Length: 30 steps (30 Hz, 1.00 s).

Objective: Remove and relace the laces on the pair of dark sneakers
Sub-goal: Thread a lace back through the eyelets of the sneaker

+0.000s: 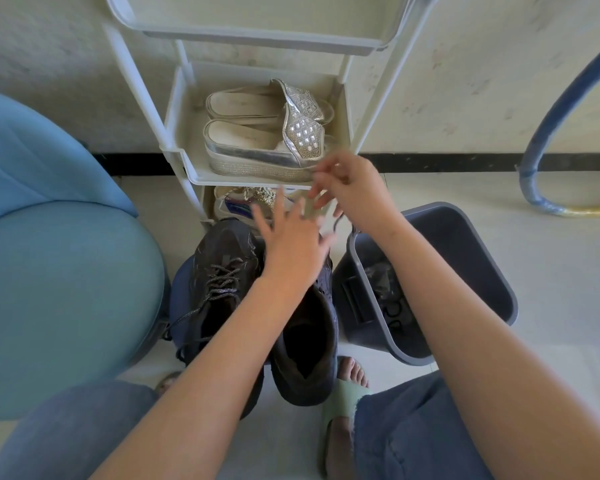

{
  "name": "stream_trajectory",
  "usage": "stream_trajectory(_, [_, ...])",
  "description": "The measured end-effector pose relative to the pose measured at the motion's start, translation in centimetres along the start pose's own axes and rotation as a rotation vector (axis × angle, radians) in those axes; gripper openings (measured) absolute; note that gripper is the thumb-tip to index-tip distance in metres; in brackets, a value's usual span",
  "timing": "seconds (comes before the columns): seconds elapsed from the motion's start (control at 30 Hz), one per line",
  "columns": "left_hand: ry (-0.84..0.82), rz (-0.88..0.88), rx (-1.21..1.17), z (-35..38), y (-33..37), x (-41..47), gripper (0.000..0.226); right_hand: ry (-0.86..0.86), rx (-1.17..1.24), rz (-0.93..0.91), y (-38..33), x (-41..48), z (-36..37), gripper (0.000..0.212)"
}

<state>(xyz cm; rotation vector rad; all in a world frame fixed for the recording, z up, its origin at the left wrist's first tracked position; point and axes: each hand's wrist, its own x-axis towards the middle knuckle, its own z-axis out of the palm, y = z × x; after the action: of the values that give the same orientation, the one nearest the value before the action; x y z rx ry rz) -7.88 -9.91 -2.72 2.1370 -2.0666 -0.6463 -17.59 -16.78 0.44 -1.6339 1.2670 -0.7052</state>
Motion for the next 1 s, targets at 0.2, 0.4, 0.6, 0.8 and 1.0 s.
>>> stream_trajectory(0.2, [-0.346, -0.392, -0.086, -2.0, -2.5, 0.5, 0.041, -0.283, -0.028, 0.118, 1.5, -0.5, 2.6, 0.005])
stream_trajectory(0.4, [-0.308, -0.437, -0.457, -0.6, -4.0, 1.6, 0.016, -0.398, -0.166, 0.219, 2.3, -0.9, 2.4, 0.007])
stream_trajectory(0.6, [0.095, -0.462, -1.136, -0.4, -4.1, 2.0, 0.007, -0.669, 0.170, 0.361, 0.5, -1.3, -0.2, 0.005])
stream_trajectory(0.8, [0.224, -0.251, -1.116, -0.9, -2.5, 2.3, 0.011, -0.488, -0.462, 0.130, 2.7, -1.3, 3.5, 0.009])
stream_trajectory(1.0, [-0.035, -0.341, -0.409, 0.7, -4.5, 2.0, 0.013, -0.292, -0.617, 0.203, 5.1, -0.6, 2.4, 0.008])
